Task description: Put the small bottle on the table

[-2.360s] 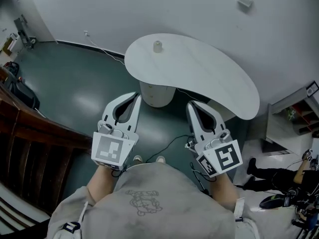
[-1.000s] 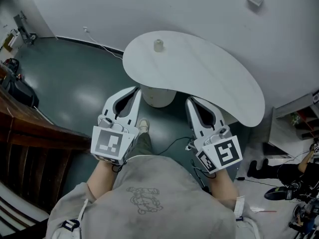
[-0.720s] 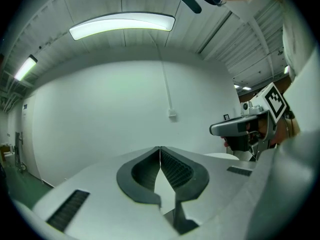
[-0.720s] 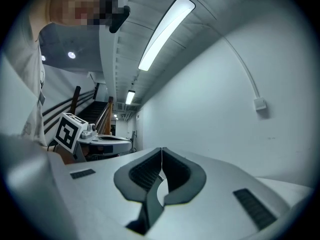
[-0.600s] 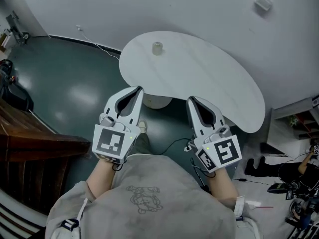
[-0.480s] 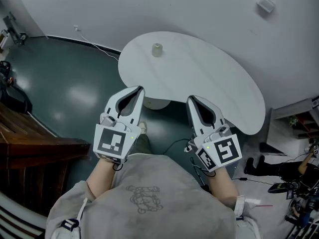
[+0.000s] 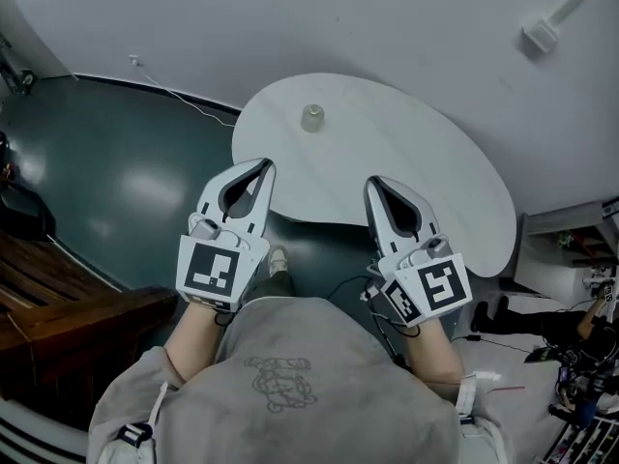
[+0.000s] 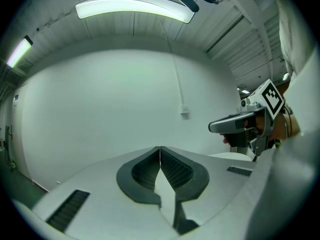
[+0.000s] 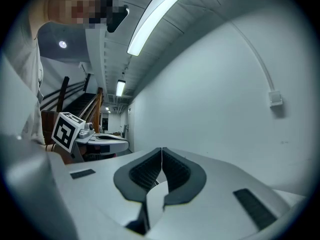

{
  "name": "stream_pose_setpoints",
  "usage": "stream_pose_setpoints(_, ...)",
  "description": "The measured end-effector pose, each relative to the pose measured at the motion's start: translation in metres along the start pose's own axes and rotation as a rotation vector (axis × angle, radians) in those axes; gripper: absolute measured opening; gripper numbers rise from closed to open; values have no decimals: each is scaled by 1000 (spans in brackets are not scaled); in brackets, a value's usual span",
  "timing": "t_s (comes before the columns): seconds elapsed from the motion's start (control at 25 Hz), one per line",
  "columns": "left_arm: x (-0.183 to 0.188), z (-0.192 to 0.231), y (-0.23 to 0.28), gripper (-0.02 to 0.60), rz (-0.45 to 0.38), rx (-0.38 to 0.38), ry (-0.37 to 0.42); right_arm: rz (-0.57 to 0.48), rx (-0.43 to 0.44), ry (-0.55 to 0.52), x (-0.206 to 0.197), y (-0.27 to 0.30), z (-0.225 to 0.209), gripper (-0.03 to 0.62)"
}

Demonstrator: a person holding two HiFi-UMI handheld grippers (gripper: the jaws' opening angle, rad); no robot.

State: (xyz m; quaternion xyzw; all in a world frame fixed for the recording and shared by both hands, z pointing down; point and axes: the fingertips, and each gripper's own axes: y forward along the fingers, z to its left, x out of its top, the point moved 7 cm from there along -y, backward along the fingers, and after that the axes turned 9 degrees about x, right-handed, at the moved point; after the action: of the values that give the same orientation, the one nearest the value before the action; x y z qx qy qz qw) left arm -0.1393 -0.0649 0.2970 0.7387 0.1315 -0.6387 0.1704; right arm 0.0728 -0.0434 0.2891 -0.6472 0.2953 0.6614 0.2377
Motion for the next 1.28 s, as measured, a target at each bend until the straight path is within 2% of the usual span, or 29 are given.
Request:
stream_pose_setpoints(0.24,-2,43,31,18,-11,-18,-5,-5,-40,-20,8,46,-12,29)
stream_pose_setpoints(0.48,-2,63,52,18,-24,-27,-27,1,-69,-19,11,67,-27,29)
stream_pose_setpoints(0.72,1,60,75,18,-15,-46,-12,-11,-90,0,12,72,-51,29)
stream_pose_setpoints(1.28,14,39,123,18,-7,22,8,-17,-19,2,13,81,-117,29)
